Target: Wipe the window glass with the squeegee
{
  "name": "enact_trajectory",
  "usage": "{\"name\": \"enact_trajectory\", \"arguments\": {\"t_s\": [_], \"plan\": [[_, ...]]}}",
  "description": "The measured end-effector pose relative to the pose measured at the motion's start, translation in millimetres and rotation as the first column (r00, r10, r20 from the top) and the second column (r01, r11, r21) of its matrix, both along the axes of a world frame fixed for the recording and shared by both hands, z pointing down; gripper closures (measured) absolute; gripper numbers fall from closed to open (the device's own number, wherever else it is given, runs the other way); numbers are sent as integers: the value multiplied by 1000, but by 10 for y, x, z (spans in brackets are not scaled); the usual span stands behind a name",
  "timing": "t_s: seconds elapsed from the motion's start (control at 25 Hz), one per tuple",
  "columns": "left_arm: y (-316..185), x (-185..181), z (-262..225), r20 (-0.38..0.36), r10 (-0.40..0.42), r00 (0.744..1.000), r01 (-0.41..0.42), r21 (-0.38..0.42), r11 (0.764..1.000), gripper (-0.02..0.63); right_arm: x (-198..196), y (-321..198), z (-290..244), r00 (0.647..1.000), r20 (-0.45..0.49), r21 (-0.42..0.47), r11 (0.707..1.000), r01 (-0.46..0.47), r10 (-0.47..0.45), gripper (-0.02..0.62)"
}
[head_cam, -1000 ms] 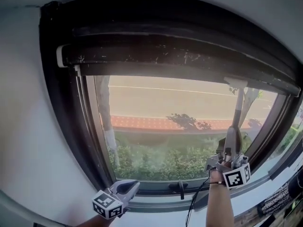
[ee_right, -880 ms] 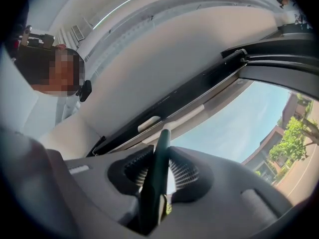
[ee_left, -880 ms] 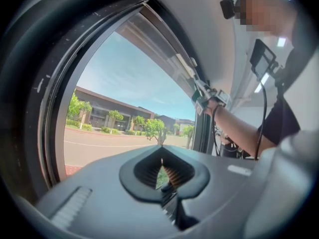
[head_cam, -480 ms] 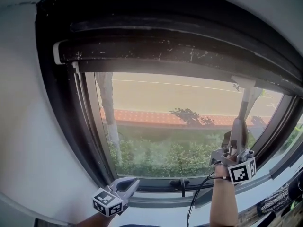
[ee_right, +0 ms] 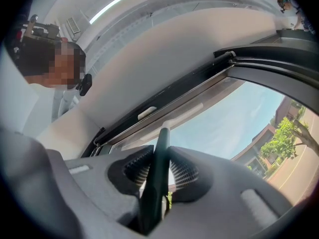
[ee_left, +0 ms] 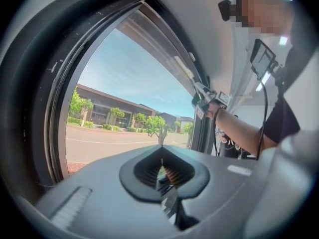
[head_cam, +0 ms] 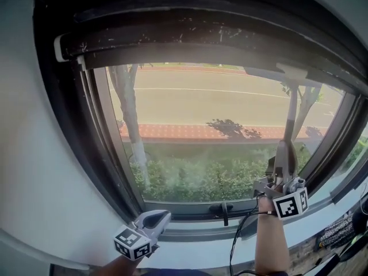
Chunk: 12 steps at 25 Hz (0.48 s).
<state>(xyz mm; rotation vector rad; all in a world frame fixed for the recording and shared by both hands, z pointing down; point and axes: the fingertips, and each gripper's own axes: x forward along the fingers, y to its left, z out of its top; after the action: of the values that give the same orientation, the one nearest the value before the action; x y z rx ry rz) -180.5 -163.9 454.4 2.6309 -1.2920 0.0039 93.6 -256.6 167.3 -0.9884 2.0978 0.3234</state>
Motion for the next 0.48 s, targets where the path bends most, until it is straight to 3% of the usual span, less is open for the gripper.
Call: {"name": "enact_trajectory", "arguments": {"t_s": [0.48], "plan": [[200, 56, 154, 0, 25, 1000, -25, -35, 999, 601, 37, 106, 452, 1000, 6, -92, 996, -11, 12, 492]]}}
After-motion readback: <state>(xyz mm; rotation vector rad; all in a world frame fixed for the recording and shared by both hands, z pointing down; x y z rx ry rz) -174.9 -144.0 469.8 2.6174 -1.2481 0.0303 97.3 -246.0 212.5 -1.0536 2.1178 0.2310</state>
